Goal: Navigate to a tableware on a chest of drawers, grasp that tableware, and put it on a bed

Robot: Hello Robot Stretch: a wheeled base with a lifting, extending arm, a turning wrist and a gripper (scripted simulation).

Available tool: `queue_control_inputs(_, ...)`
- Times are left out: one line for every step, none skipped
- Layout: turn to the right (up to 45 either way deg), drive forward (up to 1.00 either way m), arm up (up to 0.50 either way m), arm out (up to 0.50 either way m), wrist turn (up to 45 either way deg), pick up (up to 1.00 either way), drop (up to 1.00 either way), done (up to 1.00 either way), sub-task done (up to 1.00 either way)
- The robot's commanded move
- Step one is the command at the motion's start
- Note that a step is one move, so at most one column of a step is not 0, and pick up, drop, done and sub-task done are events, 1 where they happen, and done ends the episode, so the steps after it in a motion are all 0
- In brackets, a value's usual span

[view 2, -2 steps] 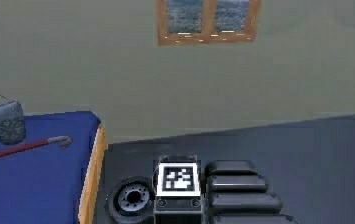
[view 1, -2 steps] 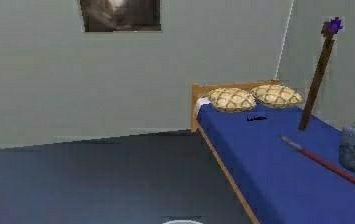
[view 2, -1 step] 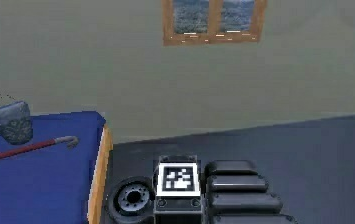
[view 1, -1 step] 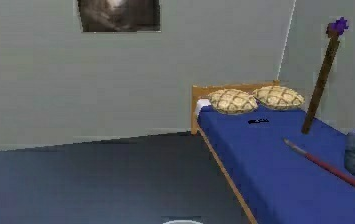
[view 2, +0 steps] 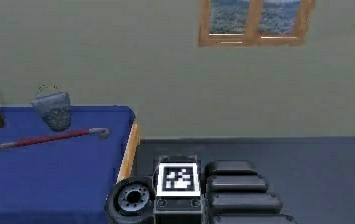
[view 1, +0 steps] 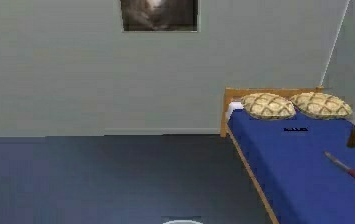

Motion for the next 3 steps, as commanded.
queue_control_inputs(0.0, 1.00, 0.00, 0.00, 0.0, 0.00, 0.00, 0.00, 0.00)
queue_control_inputs(-6.0, 0.00, 0.00, 0.00, 0.0, 0.00, 0.00, 0.00, 0.00)
queue_control_inputs(0.0, 0.30, 0.00, 0.00, 0.0, 0.00, 0.00, 0.00, 0.00)
